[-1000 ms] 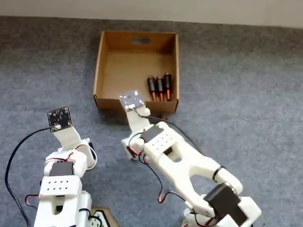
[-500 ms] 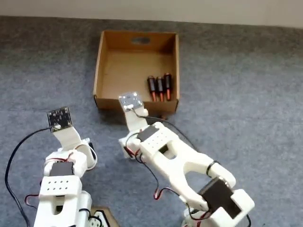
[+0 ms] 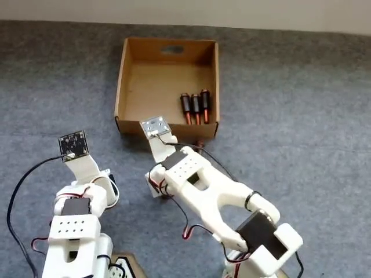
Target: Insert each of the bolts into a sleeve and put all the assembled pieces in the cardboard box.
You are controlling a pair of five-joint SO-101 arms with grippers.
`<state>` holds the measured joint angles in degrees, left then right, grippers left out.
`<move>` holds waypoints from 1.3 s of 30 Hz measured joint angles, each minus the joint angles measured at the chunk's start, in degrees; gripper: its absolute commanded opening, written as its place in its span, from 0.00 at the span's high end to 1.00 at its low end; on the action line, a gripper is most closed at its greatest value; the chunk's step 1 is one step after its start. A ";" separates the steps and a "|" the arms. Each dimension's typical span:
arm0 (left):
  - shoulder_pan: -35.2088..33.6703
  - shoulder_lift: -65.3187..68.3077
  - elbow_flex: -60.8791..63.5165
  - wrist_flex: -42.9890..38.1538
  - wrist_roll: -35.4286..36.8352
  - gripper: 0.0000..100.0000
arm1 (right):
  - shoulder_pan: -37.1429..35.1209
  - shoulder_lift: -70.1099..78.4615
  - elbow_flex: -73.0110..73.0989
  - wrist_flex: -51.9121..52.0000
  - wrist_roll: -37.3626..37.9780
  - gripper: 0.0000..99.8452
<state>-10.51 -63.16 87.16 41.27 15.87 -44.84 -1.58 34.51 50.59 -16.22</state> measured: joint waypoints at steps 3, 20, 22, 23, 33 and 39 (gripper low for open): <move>0.00 0.00 0.00 0.00 0.00 0.99 | 3.34 -6.86 -1.49 5.54 3.69 0.99; 0.00 0.00 0.00 0.00 0.00 0.99 | 37.45 -7.47 2.11 10.81 21.19 0.99; 0.00 0.00 0.00 0.00 0.00 0.99 | 37.71 -3.60 2.11 9.05 22.24 0.99; 0.00 0.00 0.00 0.00 0.00 0.99 | 37.80 -2.02 2.11 8.44 22.68 0.99; 0.00 0.00 0.00 0.00 0.00 0.99 | 37.71 1.49 2.02 7.65 23.65 0.89; 0.00 0.00 0.00 0.00 0.00 0.99 | 37.71 1.49 2.20 8.97 23.65 0.89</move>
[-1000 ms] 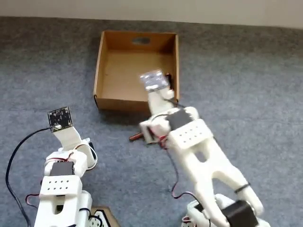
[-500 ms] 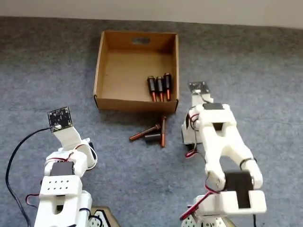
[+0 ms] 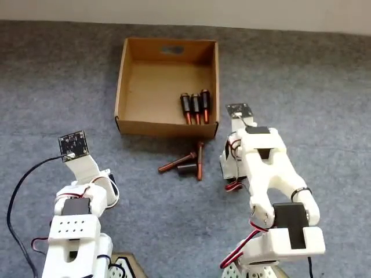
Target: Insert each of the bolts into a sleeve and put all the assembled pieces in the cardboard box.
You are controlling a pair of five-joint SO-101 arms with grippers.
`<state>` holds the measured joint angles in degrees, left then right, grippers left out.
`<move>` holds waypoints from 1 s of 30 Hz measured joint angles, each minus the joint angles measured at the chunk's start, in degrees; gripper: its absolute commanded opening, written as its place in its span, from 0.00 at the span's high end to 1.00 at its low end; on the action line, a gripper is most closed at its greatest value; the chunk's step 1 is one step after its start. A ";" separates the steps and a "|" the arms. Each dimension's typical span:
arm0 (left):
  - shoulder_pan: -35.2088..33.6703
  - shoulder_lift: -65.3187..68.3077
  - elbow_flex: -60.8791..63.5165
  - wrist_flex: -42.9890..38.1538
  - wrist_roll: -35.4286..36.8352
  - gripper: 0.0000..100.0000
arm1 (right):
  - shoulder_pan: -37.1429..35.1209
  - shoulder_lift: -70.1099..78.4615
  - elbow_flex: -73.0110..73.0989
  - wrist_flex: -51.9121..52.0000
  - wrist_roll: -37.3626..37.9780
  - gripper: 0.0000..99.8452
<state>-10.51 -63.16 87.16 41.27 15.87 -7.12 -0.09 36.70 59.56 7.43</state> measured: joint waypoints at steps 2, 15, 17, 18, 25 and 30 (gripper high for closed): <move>0.00 0.00 0.00 0.00 0.00 0.99 | 0.00 0.00 -0.09 0.62 0.09 0.89; 0.00 0.00 0.00 0.00 0.00 0.99 | 0.00 0.00 -0.09 2.11 2.02 0.85; 0.00 0.00 0.00 0.00 0.00 0.99 | 0.00 -0.09 -0.09 2.20 2.02 0.85; 0.00 0.00 0.00 0.00 0.00 0.99 | 0.00 -0.18 -0.09 2.20 2.11 0.85; 0.00 0.00 0.00 0.00 0.00 0.99 | 0.09 -8.79 0.79 3.52 2.11 0.85; 0.00 0.00 0.00 0.00 0.00 0.99 | 0.09 -10.99 1.85 4.57 2.11 0.85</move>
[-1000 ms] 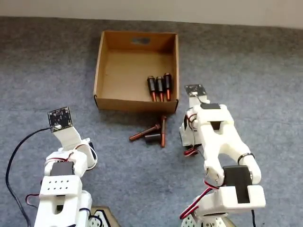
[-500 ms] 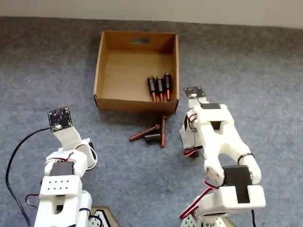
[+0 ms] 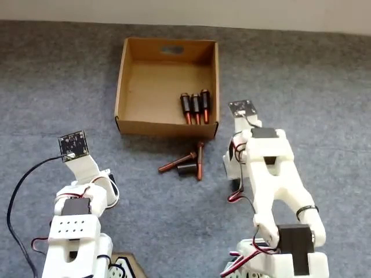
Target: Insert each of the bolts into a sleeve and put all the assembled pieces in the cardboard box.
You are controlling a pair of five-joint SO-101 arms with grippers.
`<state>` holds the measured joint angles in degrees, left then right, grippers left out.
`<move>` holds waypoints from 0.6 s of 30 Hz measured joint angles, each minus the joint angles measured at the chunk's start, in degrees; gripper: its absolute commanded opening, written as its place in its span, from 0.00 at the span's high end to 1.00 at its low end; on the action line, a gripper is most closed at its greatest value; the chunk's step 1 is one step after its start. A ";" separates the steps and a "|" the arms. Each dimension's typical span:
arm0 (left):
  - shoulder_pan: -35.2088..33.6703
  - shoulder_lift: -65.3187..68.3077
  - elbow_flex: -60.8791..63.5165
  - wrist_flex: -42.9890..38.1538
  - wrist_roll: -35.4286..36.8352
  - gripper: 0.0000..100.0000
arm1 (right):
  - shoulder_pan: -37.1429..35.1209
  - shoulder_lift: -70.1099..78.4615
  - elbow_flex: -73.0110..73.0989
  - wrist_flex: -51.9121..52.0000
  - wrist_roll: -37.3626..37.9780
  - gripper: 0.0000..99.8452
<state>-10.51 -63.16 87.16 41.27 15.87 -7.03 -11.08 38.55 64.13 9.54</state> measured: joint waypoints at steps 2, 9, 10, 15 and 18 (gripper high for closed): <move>0.00 0.00 0.00 0.00 0.00 0.99 | 0.00 0.88 0.00 0.00 0.00 0.85; 0.00 0.00 0.00 0.00 0.00 0.99 | -3.08 8.00 0.00 -3.60 0.00 0.85; 0.00 0.00 0.00 0.00 0.00 0.99 | -3.08 8.70 0.00 -4.31 0.00 0.85; 0.00 0.00 0.00 0.00 0.00 0.99 | -3.16 10.55 -0.26 -4.84 0.00 0.90; 0.00 0.00 0.00 0.00 0.00 0.99 | -3.08 10.99 -0.35 -4.84 0.00 0.91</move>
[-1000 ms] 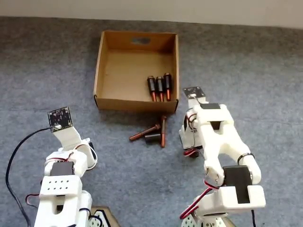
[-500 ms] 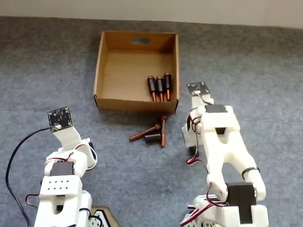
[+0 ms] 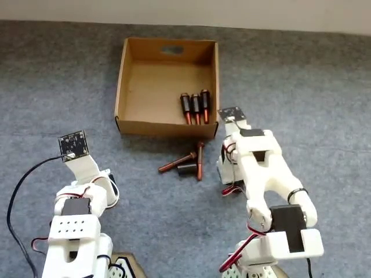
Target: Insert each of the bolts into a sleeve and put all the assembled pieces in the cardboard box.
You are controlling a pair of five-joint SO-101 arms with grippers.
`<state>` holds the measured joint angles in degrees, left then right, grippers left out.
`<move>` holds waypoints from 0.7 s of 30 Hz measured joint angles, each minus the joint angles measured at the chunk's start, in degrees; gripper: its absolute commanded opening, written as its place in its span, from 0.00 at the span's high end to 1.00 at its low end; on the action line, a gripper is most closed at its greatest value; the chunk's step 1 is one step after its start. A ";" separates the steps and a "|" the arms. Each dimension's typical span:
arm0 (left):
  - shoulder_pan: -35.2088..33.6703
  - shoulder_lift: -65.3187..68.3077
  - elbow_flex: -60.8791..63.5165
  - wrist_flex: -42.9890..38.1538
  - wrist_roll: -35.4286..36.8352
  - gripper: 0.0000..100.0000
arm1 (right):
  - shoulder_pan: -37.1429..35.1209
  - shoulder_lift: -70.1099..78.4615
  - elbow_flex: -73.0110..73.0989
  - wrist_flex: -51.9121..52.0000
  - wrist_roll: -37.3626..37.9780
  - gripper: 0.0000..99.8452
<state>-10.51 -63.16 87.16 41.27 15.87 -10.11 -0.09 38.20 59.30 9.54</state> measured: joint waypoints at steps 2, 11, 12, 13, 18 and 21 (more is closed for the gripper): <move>0.00 0.00 0.00 0.00 0.00 0.99 | 0.00 0.00 -0.09 0.53 0.79 0.91; 0.00 0.00 0.00 0.00 0.00 0.99 | -0.35 -4.84 4.04 0.88 2.37 0.87; 0.00 0.00 0.00 0.00 0.00 0.99 | -0.35 -4.92 4.22 0.88 2.37 0.87; 0.00 0.00 0.00 0.00 0.00 0.99 | -0.35 -4.92 4.22 0.88 2.37 0.87; 0.00 0.00 0.00 0.00 0.00 0.99 | -0.09 -4.84 4.22 0.79 2.55 0.99; 0.00 0.00 0.00 0.00 0.00 0.99 | 0.00 -4.66 4.31 -1.05 4.66 0.99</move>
<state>-10.51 -63.16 87.16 41.27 15.87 -10.11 -4.75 42.51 58.24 14.20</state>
